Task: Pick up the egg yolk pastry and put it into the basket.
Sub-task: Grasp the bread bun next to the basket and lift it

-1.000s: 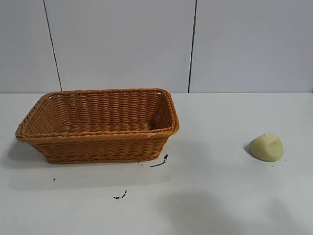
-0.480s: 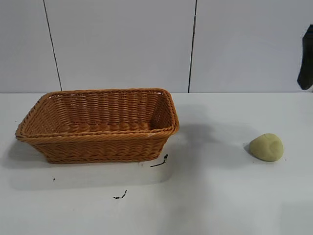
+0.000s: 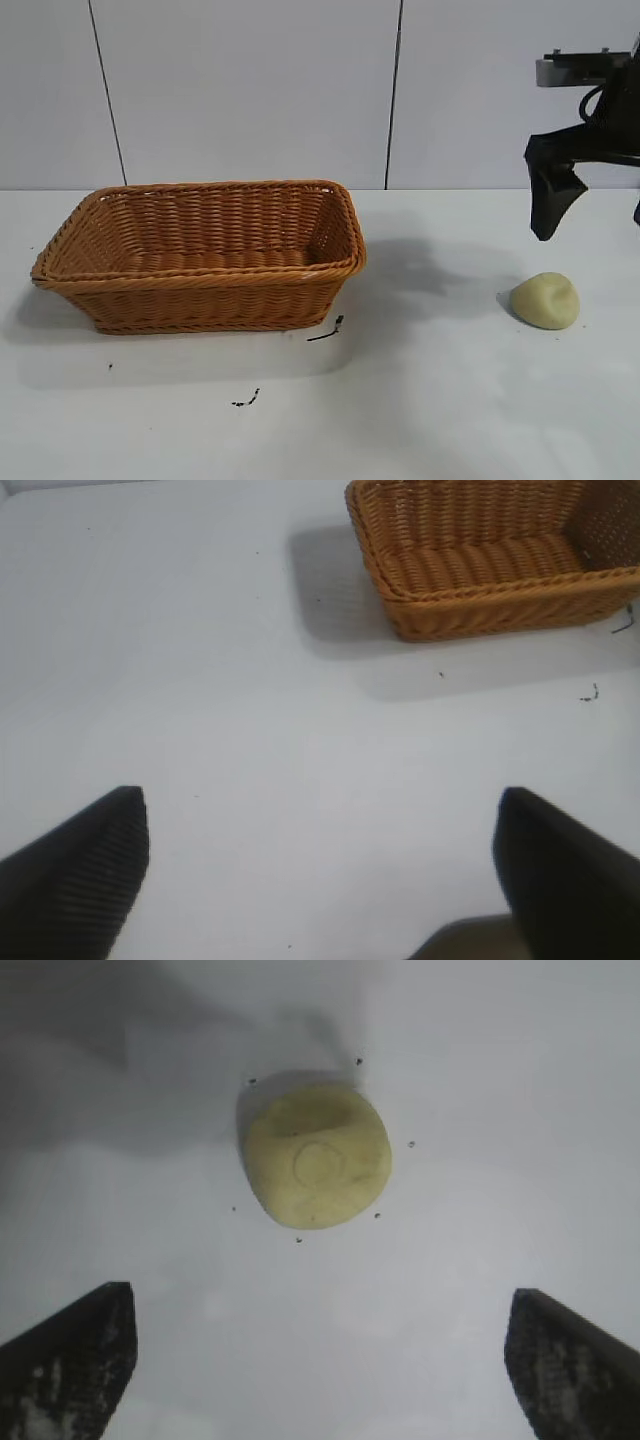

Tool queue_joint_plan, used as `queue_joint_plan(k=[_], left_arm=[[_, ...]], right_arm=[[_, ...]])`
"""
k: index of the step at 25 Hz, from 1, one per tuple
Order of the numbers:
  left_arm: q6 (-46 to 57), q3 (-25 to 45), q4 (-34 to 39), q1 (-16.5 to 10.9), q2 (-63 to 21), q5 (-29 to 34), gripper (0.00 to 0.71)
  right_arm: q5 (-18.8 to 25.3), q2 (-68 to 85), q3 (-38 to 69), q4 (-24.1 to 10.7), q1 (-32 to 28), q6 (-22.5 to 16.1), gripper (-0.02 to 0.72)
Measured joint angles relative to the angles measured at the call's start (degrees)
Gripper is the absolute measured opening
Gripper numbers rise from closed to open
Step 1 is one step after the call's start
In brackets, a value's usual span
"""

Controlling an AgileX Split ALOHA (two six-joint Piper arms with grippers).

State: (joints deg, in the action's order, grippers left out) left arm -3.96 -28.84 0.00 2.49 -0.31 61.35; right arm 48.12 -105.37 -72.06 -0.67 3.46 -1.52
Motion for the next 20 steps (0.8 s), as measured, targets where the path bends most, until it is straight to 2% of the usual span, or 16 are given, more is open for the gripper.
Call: queue_joint_plan(k=[10, 20], left_arm=[[0.0, 0.0, 0.0, 0.0, 0.0, 0.0, 0.696], [0.0, 0.0, 0.0, 0.0, 0.0, 0.0, 0.696]], right_arm=[[-10.9, -9.14, -0.05, 0.29, -0.7, 0.0, 0.693], [-11.99, -12.2, -0.05, 1.85, -0.7, 1.52, 0.693]])
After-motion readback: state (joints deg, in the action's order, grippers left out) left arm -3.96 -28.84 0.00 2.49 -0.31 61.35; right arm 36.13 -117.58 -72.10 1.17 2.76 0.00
